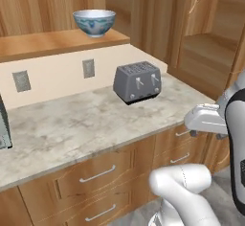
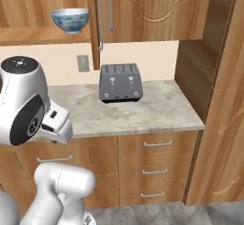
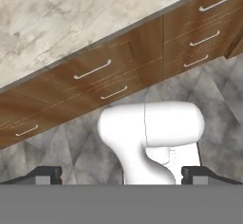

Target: Move the bowls from the cabinet to the plates on the dining table.

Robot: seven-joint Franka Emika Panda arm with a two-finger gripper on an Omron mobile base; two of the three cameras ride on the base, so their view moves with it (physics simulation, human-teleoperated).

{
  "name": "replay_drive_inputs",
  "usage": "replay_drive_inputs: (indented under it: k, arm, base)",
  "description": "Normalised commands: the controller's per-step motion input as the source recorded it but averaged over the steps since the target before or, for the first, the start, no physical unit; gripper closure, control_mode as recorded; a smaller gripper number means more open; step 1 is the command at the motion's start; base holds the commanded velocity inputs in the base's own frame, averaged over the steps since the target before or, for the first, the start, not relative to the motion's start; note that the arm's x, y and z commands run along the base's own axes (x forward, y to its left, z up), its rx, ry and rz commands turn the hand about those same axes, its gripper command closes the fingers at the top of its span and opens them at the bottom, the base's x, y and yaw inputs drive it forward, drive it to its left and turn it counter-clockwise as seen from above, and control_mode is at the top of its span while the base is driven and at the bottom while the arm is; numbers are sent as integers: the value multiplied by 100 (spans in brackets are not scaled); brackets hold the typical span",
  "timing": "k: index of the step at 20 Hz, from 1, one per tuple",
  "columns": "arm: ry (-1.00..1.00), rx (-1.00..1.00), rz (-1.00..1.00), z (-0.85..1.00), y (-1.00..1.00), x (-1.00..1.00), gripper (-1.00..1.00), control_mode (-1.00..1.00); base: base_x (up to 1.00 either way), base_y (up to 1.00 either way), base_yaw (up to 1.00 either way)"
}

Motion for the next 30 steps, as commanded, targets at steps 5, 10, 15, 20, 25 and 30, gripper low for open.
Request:
replay_drive_inputs:
  k: [5, 10, 15, 20, 25, 30]
  arm:
    - [0, 0, 0, 0, 0, 0, -100, 100]
    - [0, 0, 0, 0, 0, 0, -100, 100]
    - [0, 0, 0, 0, 0, 0, -100, 100]
    - [0, 0, 0, 0, 0, 0, -100, 100]
    - [0, 0, 0, 0, 0, 0, -100, 100]
    - [0, 0, 0, 0, 0, 0, -100, 100]
  base:
    - [21, 38, 5]
    - [60, 56, 21]
    - [75, 50, 22]
    - [100, 13, 13]
    - [56, 0, 2]
    - [0, 0, 0]
